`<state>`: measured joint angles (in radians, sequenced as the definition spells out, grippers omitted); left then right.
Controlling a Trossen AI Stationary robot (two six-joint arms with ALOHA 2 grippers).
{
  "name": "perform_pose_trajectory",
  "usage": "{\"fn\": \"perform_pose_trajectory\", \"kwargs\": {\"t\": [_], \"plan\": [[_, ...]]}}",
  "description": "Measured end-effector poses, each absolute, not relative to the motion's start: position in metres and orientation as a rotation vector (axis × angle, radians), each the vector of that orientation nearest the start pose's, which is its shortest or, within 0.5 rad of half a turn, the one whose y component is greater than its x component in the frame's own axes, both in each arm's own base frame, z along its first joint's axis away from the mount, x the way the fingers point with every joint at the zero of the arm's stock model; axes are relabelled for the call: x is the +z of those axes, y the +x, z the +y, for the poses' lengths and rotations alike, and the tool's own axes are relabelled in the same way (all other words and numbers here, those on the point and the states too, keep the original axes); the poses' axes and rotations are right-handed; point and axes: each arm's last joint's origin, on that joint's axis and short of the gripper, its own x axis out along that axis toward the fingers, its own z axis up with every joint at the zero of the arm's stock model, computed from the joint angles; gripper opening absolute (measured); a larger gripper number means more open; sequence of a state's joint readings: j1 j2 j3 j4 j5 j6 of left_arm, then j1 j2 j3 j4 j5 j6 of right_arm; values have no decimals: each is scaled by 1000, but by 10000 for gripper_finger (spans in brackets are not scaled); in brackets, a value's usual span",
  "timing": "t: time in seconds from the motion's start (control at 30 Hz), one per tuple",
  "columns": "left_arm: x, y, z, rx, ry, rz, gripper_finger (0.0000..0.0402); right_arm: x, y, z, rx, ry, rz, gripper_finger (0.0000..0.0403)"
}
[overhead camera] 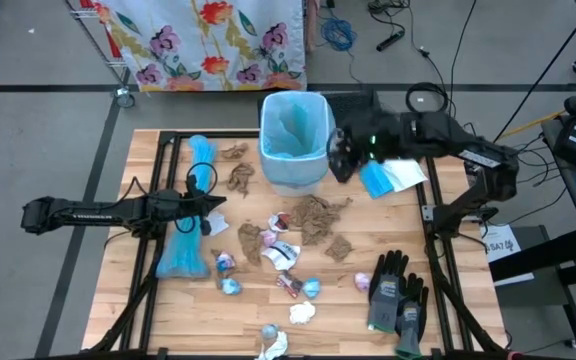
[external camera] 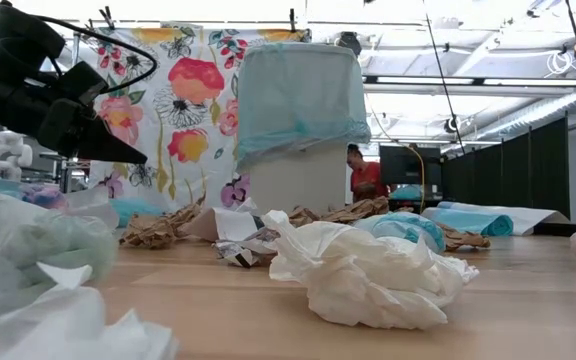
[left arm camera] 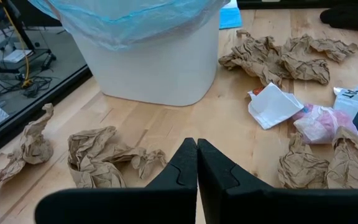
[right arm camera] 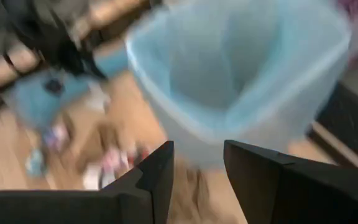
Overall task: Place trash/remove bag and relplace
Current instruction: Put the brown paper into the blue trash bag inside the white trash bin
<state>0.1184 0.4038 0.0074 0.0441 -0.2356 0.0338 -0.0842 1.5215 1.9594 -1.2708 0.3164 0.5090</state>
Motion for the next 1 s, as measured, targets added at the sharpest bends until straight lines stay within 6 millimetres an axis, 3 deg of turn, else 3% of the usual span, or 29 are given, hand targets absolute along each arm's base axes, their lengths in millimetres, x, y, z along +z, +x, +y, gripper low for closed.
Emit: {"fn": "perform_pose_trajectory", "kwargs": {"t": [0.2,0.43,0.77,1.0], "plan": [[135,115,20,344,54,359,2,427,257,15,-630,356,899,131],[135,115,20,344,54,359,2,361,263,47,-601,430,1095,130],[135,115,20,344,53,359,2,240,276,57,-402,546,1188,130],[135,115,20,344,54,359,2,189,263,54,-391,535,1203,130]]}}
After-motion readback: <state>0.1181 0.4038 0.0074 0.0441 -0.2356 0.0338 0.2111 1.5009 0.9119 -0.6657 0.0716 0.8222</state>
